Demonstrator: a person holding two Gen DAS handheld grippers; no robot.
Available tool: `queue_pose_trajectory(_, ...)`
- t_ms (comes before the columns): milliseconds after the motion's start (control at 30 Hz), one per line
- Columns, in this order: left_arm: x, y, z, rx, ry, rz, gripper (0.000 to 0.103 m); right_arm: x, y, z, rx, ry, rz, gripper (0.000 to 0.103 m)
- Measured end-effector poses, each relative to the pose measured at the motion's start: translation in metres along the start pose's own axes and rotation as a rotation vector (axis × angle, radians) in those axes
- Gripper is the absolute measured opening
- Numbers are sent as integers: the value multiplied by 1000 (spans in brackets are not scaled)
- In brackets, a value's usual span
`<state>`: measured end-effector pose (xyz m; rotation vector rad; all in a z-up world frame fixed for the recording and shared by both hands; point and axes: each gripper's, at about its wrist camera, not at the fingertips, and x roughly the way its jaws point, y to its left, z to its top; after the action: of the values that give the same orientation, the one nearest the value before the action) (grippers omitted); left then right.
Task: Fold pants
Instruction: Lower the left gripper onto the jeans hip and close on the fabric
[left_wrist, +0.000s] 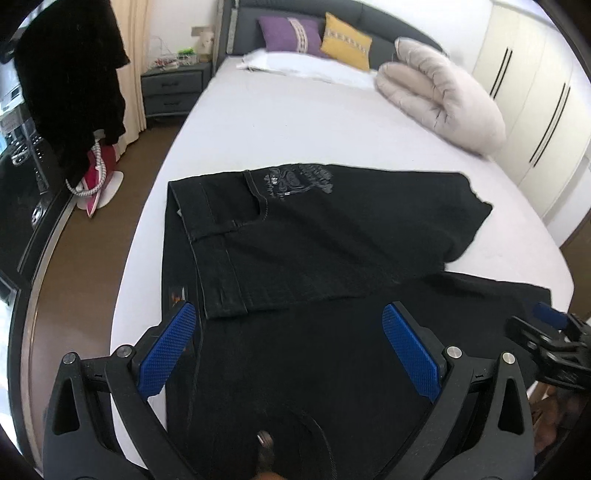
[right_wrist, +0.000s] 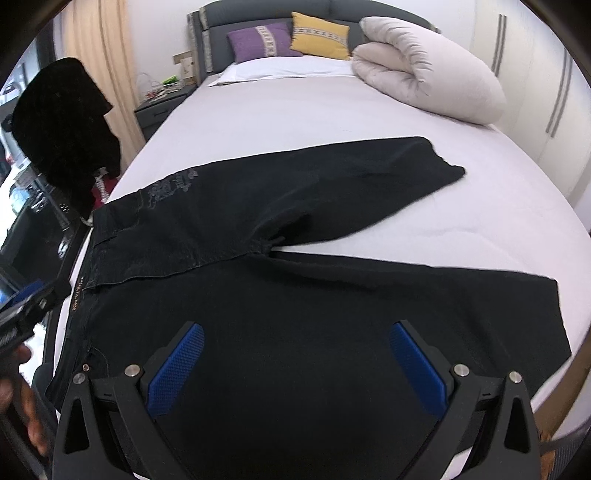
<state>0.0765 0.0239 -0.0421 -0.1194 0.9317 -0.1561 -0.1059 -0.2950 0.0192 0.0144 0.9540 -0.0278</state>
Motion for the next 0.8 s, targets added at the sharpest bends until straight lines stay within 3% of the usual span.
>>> queue_pose_trajectory(200, 68, 17, 82, 154, 14, -4, 103, 3, 4, 16, -145, -49, 105, 103)
queue_pose_trajectory(333, 130, 25, 149, 260, 86, -76, 103, 6, 6, 27, -221, -62, 160, 103)
queue_pose_trajectory(433, 167, 20, 179, 341, 156, -138, 101, 9, 5, 31, -258, -60, 213, 98)
queue_pose_trajectory(567, 218, 27, 195, 384, 309, -213, 86, 22, 0, 37, -281, -20, 269, 91)
queue_pose_trajectory(667, 249, 39, 204, 382, 357, -218, 80, 34, -4, 42, -281, 3, 292, 85)
queue_pose_trajectory(800, 276, 55, 216, 326, 403, -254, 58, 45, -3, 47, -282, 27, 316, 77)
